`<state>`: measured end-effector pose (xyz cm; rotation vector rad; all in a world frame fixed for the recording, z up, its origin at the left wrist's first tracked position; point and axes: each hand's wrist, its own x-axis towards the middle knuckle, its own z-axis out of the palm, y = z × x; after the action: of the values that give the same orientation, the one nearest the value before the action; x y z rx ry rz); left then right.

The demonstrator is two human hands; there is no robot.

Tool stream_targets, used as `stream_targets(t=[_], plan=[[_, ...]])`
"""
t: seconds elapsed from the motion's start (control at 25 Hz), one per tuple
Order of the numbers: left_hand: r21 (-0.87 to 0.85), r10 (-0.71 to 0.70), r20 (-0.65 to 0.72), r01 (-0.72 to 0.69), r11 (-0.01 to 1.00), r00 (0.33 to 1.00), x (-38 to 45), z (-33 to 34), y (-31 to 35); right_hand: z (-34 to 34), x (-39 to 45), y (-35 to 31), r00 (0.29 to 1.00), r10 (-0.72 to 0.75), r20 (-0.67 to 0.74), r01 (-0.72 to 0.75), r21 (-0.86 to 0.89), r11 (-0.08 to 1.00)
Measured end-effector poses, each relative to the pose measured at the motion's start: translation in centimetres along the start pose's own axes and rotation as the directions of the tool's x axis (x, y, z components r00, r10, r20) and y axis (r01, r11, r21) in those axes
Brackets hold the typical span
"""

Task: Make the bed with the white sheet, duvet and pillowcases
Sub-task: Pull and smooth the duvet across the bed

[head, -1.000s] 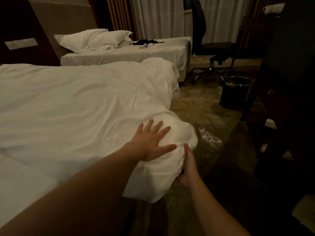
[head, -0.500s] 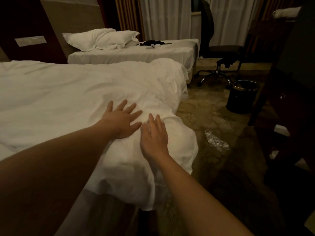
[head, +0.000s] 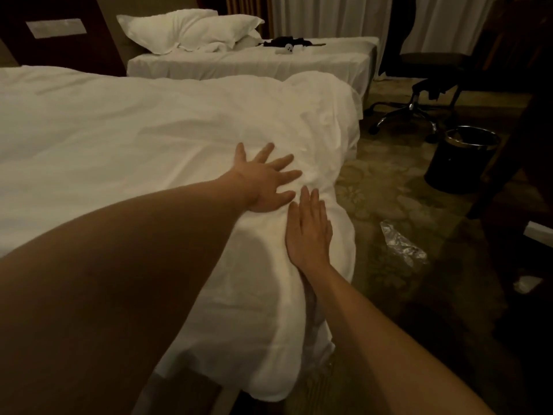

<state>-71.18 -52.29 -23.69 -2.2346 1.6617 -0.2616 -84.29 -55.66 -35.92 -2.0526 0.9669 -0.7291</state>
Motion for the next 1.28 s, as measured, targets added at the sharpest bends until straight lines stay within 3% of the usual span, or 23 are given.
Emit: stream_targets(t=[0.04,0.12,0.16,0.2,0.28,0.36,0.44,0.48,0.52,0.6,0.68,0.72,0.8,0.84,0.92,1.08,1.16,1.28], plan=[[0.000,-0.029,-0.021,0.029,1.000,0.999,0.3,0.6,-0.8,0.5,0.6,0.4,0.992,0.099,0.081,-0.101,0.026,0.995],[-0.044,-0.137,-0.053,0.135,0.990,0.989,0.5,1.5,-2.5,0.3,1.1,1.5,0.885,0.377,0.271,-0.398,0.026,0.917],[-0.076,-0.193,-0.052,0.189,0.979,0.980,0.6,1.8,-3.1,-0.1,1.0,1.8,0.836,0.455,0.307,-0.472,-0.020,0.881],[-0.098,-0.223,-0.046,0.218,0.971,0.974,0.8,1.8,-3.3,-0.6,1.0,1.9,0.837,0.475,0.273,-0.480,-0.055,0.876],[-0.134,-0.213,-0.044,0.205,0.969,0.976,0.7,1.5,-3.1,-1.5,1.2,0.7,0.918,0.387,0.090,-0.388,-0.009,0.922],[-0.173,-0.122,-0.067,0.109,0.979,0.990,-0.4,0.9,-2.3,-1.4,0.6,-2.0,0.987,0.149,-0.053,-0.145,0.064,0.987],[-0.160,-0.027,-0.073,0.015,0.987,0.997,-2.6,0.8,-2.2,-0.3,-1.4,-4.7,0.993,-0.114,0.001,0.114,-0.041,0.993],[-0.136,-0.015,-0.069,0.006,0.991,0.997,-4.1,1.0,-2.5,0.7,-2.8,-5.1,0.986,-0.159,0.057,0.164,-0.095,0.982],[-0.116,-0.030,-0.069,0.022,0.993,0.997,-5.7,1.2,-2.9,1.3,-4.5,-5.3,0.988,-0.084,0.128,0.101,-0.129,0.986],[-0.119,-0.100,-0.064,0.092,0.989,0.993,-8.9,1.7,-3.7,1.9,-7.6,-3.7,0.957,0.196,0.212,-0.164,-0.163,0.973],[-0.134,-0.145,-0.031,0.140,0.981,0.989,-12.2,2.0,-3.7,1.2,-10.4,-2.8,0.857,0.425,0.293,-0.379,-0.202,0.903],[-0.142,-0.146,-0.015,0.143,0.980,0.989,-13.6,2.1,-3.3,0.8,-11.0,-3.0,0.833,0.460,0.308,-0.415,-0.203,0.887],[-0.175,-0.106,0.014,0.107,0.979,0.994,-16.1,2.2,-2.1,0.6,-11.8,-4.7,0.910,0.331,0.250,-0.310,-0.122,0.943],[-0.188,-0.074,0.023,0.077,0.979,0.997,-17.2,2.2,-1.5,0.8,-12.7,-6.2,0.965,0.177,0.194,-0.167,-0.068,0.984],[-0.185,-0.014,0.029,0.019,0.983,0.999,-19.0,2.2,-0.4,1.9,-15.0,-7.9,0.993,-0.042,0.107,0.040,0.017,0.999],[-0.135,0.072,0.069,-0.062,0.989,0.995,-21.7,2.5,1.2,4.0,-19.1,-5.2,0.951,0.196,0.240,-0.192,-0.041,0.981],[-0.169,0.076,0.086,-0.061,0.984,0.993,-21.3,1.8,0.7,2.6,-18.2,-5.0,0.945,0.202,0.258,-0.198,-0.039,0.979],[-0.192,0.027,0.097,-0.008,0.981,0.995,-18.8,0.2,-0.5,0.1,-14.5,-6.4,0.980,0.135,0.150,-0.131,-0.033,0.991]])
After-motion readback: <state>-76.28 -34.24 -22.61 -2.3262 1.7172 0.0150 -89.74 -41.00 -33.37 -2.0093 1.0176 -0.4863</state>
